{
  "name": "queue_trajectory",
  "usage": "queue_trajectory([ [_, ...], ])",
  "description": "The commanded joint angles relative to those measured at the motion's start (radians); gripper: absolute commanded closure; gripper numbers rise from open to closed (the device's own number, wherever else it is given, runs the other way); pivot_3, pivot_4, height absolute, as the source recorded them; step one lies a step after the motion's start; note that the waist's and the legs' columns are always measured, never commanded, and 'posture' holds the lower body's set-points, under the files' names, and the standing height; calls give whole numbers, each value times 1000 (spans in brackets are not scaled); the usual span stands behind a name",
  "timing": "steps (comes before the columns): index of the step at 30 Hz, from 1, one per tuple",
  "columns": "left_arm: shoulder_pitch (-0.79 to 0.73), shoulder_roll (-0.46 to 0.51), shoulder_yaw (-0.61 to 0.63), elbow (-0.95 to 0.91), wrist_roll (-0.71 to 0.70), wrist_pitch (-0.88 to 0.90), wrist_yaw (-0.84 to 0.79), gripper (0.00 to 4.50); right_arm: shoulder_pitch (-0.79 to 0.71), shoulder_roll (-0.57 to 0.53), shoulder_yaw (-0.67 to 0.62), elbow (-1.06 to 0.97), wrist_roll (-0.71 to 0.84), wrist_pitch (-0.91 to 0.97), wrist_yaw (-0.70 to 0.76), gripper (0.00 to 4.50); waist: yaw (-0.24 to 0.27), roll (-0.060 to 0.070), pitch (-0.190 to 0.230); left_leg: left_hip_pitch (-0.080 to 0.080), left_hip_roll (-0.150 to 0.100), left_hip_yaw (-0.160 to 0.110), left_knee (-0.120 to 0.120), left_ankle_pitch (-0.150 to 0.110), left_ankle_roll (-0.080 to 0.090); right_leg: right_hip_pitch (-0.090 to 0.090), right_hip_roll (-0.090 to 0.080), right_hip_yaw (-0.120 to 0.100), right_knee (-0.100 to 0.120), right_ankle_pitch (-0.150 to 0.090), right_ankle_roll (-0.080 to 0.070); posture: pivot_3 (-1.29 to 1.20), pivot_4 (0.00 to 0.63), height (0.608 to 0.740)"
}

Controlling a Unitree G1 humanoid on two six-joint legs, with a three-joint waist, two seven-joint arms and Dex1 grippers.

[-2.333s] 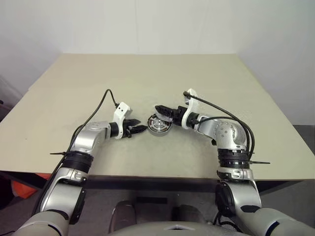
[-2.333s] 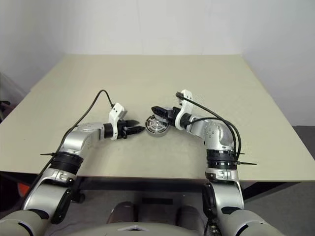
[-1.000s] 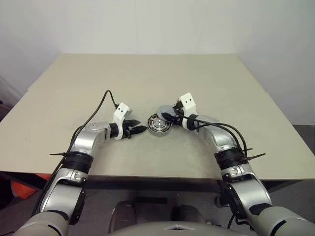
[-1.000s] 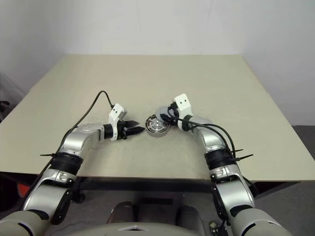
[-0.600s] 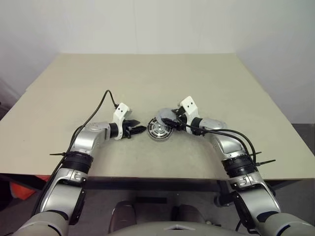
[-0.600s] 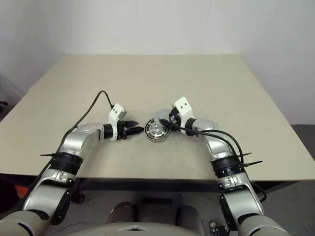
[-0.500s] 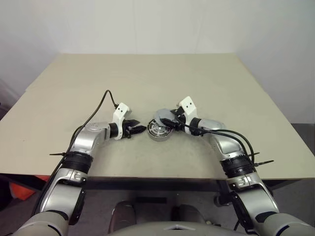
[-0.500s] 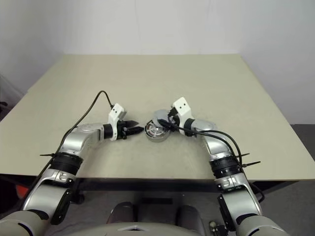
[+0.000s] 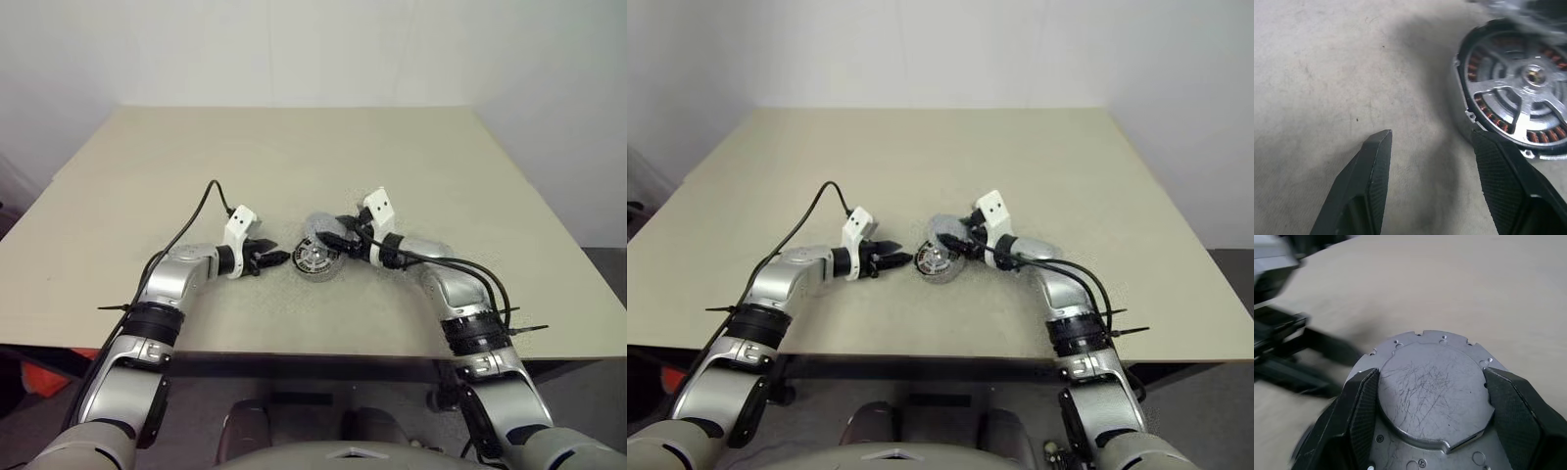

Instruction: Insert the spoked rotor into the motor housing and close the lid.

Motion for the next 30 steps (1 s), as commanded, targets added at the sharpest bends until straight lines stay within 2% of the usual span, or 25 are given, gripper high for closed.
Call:
queue_trajectory([
  [1, -5, 4, 15, -33, -7, -2, -2, 1769, 18, -12, 13, -81, 40, -14, 61, 1558, 0, 0, 0, 0, 0, 0, 0, 0, 0, 0, 0, 0, 0, 0, 0, 0, 0, 740],
  [19, -13, 13, 11, -24, -1, -2, -14, 1769, 67, -77, 80, -111, 3, -105, 160, 1558, 0, 0, 0, 0, 1, 0, 1, 0, 0, 0, 0, 0, 0, 0, 0, 0, 0, 740],
  [30, -12, 14, 9, -25, 0, -2, -14, 1769, 71, -102, 126, -104, -56, -165, 173, 1558, 0, 0, 0, 0, 1, 0, 2, 0, 1, 0, 0, 0, 0, 0, 0, 0, 0, 740],
])
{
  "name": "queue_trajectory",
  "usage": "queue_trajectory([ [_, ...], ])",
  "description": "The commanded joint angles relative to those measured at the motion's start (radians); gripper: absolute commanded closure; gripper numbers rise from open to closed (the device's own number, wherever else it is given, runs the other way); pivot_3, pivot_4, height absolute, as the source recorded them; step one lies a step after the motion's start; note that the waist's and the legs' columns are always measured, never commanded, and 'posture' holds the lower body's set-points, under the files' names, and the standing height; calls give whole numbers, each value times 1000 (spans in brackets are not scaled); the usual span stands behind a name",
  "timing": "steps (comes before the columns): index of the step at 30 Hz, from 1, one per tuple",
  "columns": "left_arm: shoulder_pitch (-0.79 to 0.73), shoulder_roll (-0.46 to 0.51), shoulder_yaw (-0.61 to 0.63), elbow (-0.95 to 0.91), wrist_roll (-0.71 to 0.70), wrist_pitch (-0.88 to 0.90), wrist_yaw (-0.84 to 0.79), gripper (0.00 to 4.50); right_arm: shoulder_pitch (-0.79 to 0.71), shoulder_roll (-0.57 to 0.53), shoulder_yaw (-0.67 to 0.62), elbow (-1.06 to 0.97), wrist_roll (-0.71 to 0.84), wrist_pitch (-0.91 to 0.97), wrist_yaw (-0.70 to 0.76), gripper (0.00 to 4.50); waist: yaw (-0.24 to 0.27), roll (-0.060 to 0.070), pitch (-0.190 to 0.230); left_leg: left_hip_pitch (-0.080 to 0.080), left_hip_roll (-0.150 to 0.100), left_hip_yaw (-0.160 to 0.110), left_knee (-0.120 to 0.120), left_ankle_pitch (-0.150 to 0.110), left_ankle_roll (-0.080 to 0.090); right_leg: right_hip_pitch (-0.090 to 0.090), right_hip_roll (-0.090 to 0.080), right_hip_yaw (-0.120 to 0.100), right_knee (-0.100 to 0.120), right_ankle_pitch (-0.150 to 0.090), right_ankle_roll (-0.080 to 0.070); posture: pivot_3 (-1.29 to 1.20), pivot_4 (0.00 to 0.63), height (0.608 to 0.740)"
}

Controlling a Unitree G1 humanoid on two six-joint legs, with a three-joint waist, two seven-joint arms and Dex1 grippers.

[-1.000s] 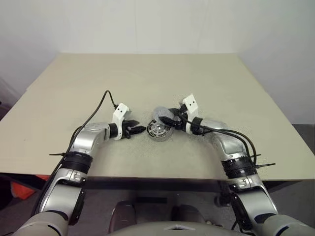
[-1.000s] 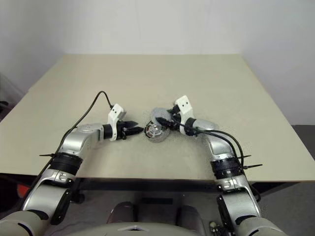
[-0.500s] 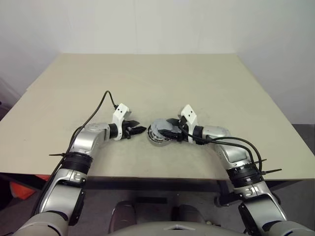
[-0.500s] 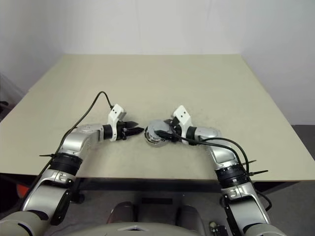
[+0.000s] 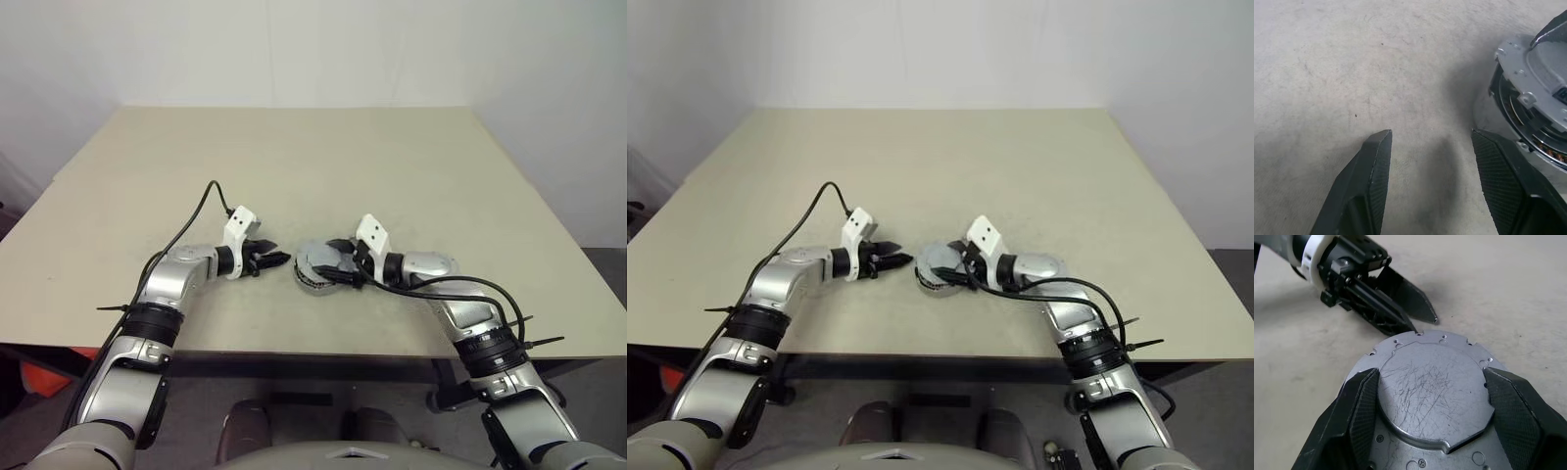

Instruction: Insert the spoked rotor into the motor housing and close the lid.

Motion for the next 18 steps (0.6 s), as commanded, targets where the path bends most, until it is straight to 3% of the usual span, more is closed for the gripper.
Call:
queue_trajectory([
  [1, -14, 10, 9, -24, -1, -2, -9, 1769, -4, -7, 3, -42, 0, -37, 14, 1558, 0, 0, 0, 0, 0, 0, 0, 0, 0, 0, 0, 0, 0, 0, 0, 0, 0, 740],
  [18, -4, 17, 6, -55, -14, 27, -38, 1769, 18, -42, 27, -48, -18, -67, 57, 1558, 1, 0, 0, 0, 0, 0, 1, -1, 2, 0, 0, 0, 0, 0, 0, 0, 0, 740],
])
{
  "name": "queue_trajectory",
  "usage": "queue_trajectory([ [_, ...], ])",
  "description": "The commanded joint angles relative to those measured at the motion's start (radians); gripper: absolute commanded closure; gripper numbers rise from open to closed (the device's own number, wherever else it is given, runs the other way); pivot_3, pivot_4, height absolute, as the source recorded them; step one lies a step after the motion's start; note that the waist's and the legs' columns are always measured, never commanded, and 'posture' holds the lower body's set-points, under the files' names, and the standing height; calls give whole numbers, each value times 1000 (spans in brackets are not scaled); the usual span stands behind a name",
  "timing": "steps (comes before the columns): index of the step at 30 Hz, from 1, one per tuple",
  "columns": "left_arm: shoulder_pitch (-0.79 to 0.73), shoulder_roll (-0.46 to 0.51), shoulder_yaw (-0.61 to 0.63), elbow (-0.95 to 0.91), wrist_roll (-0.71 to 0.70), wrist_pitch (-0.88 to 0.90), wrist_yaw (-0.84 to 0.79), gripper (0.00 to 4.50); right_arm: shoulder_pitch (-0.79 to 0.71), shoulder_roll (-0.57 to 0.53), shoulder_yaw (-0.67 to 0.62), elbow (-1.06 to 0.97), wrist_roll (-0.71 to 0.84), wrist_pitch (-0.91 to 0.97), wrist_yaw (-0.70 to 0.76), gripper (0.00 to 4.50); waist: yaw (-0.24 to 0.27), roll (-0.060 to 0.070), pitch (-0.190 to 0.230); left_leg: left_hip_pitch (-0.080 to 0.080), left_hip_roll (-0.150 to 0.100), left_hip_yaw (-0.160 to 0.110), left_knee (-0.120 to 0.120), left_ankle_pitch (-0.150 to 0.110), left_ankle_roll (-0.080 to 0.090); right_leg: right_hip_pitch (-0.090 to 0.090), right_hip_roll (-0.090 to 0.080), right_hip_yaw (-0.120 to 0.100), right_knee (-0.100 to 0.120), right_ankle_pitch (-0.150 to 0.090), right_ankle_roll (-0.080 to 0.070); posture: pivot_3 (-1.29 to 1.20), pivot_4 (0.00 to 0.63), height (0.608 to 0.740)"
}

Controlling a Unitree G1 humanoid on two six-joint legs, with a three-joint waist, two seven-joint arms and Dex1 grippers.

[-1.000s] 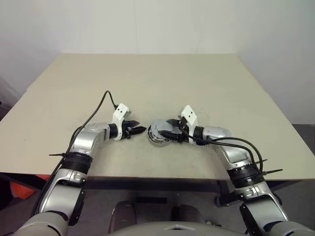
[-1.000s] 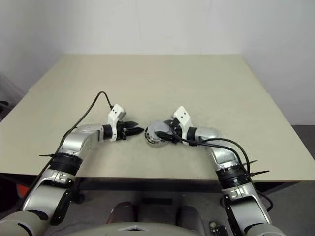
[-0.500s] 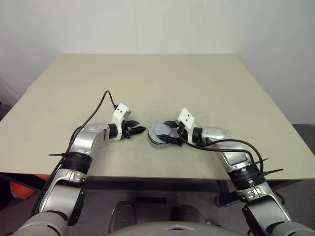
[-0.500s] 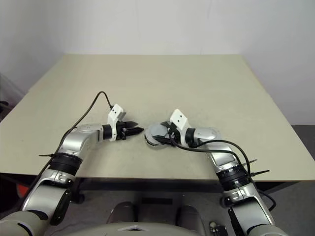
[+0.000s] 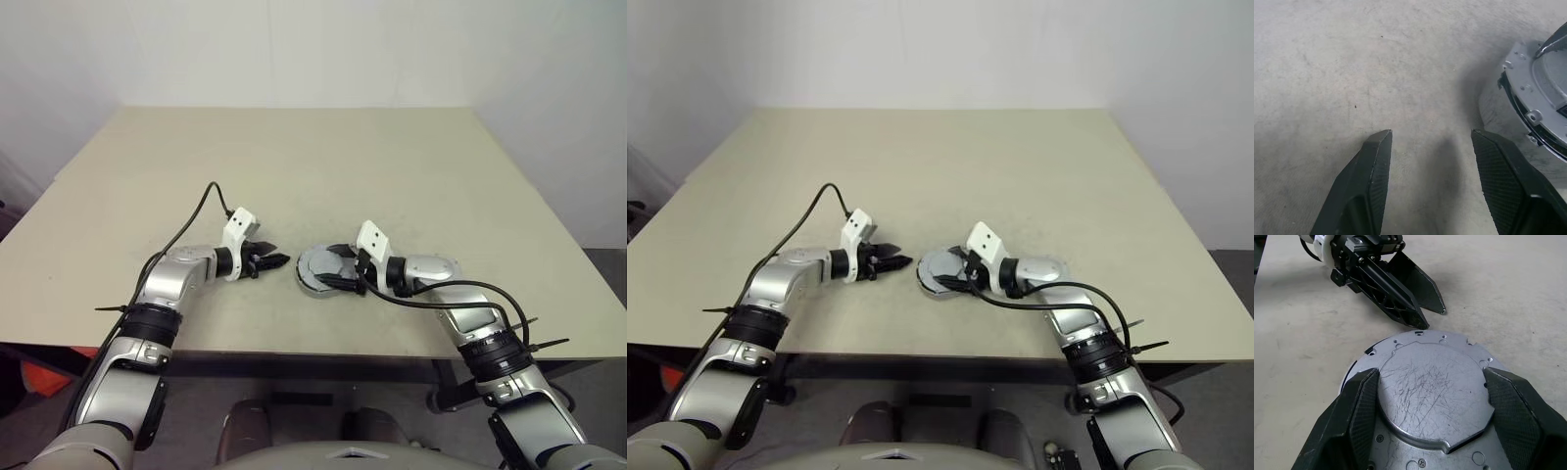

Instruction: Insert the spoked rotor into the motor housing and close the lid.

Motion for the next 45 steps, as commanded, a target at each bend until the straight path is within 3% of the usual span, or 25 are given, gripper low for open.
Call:
queue_trajectory([
  [1, -9, 11, 6, -45, -15, 7, -26, 1769, -3, -10, 5, -46, 7, -11, 21, 1558, 0, 0, 0, 0, 0, 0, 0, 0, 0, 0, 0, 0, 0, 0, 0, 0, 0, 740],
  [45, 21, 19, 5, -100, -18, 53, -57, 1769, -44, -5, 16, 16, -16, -20, 19, 1558, -2, 0, 0, 1, 0, 0, 1, 0, 3, 3, 0, 0, 1, 0, 0, 0, 0, 740],
])
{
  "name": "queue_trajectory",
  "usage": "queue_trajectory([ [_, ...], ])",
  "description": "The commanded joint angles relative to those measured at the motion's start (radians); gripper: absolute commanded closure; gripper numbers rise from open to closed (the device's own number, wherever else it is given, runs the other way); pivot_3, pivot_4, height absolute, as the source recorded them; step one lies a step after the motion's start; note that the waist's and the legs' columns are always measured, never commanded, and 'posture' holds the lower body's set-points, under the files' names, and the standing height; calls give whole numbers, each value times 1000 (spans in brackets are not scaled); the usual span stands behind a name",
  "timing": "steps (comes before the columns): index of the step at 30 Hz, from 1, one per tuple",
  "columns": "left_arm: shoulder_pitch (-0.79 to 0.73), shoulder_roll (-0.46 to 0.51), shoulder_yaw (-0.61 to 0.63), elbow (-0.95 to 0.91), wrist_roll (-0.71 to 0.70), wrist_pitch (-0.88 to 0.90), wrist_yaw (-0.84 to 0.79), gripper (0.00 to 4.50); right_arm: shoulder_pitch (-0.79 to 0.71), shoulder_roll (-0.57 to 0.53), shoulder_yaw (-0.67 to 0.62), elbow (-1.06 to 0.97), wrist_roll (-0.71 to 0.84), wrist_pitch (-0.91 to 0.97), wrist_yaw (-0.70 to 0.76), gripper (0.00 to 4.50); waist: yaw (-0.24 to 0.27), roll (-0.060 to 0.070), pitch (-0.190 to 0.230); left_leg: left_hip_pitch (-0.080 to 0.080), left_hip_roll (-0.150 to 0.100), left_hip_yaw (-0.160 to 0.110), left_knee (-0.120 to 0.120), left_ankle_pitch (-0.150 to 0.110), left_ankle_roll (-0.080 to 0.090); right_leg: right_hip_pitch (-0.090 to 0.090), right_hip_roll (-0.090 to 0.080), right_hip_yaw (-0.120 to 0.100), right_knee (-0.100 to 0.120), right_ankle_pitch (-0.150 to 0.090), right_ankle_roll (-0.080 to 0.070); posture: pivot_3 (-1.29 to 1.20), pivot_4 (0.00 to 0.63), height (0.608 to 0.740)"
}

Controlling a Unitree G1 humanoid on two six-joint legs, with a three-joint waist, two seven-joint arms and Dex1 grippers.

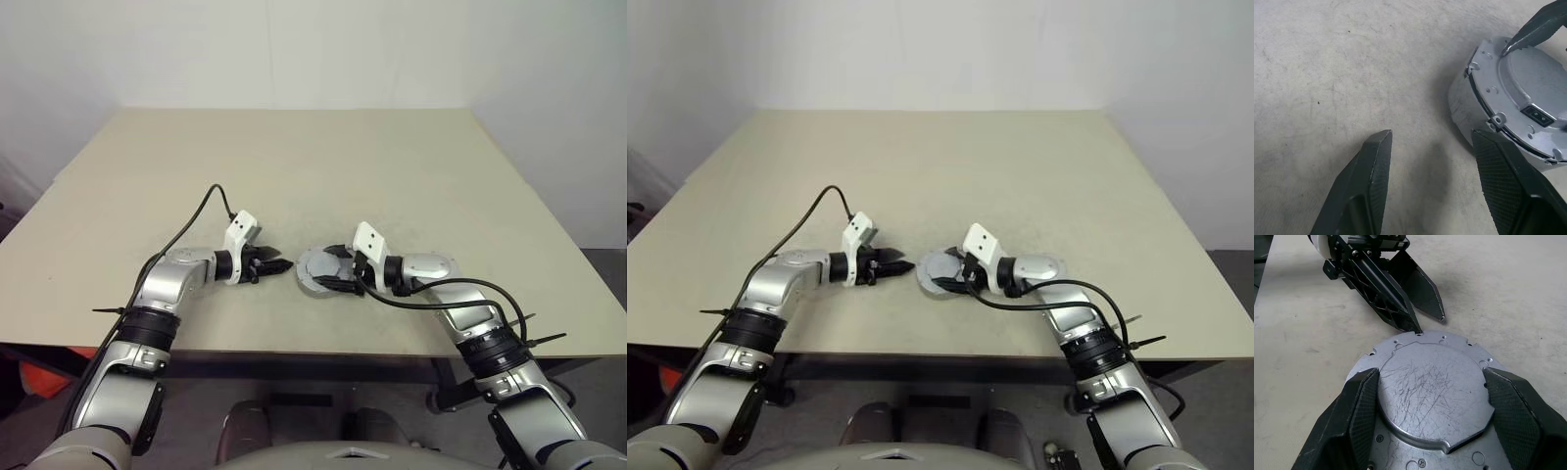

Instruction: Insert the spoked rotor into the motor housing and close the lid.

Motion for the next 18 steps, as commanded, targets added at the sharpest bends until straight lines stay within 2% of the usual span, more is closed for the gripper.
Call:
queue_trajectory([
  [1, -1, 11, 7, -37, -11, -1, -2, 1769, -20, 3, -14, -15, 11, 16, 1, 1558, 0, 0, 0, 0, 0, 0, 0, 0, 0, 0, 0, 0, 0, 0, 0, 0, 0, 740],
  [18, 2, 12, 3, -34, -5, -1, 1, 1769, -27, 5, -32, -56, 51, 44, 5, 1558, 0, 0, 0, 0, 0, 0, 0, 0, 0, 0, 0, 0, 0, 0, 0, 0, 0, 740],
])
